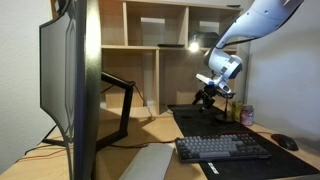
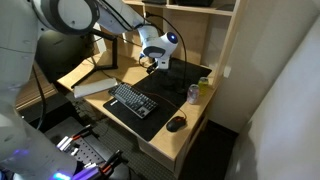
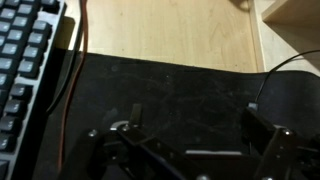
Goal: Switch off the black lamp on the table.
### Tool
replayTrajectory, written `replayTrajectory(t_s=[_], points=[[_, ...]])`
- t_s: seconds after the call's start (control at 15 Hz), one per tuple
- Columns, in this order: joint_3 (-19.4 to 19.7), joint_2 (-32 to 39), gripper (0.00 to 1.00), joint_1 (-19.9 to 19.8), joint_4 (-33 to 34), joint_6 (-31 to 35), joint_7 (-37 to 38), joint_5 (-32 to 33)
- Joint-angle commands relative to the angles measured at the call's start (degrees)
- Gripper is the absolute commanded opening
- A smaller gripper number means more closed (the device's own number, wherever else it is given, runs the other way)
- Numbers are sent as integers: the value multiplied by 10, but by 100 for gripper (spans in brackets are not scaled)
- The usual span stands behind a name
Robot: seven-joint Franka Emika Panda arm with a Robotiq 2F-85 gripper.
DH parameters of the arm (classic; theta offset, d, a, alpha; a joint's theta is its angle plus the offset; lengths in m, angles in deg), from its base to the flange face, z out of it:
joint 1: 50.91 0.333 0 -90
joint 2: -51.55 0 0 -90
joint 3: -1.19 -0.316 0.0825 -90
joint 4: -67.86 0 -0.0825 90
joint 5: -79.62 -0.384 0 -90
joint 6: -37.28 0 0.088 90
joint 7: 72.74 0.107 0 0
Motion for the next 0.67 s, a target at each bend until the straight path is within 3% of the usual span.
replayTrajectory(t_s=[0.0,0.13,0.2,0.6], points=[[-24,91,100,-16,103,36,35,-78],[-25,125,100,-15,149,42,58,-103],[-14,89,100,-6,95,38,36,-81],[-22,129,100,-4,131,65,32,-97]])
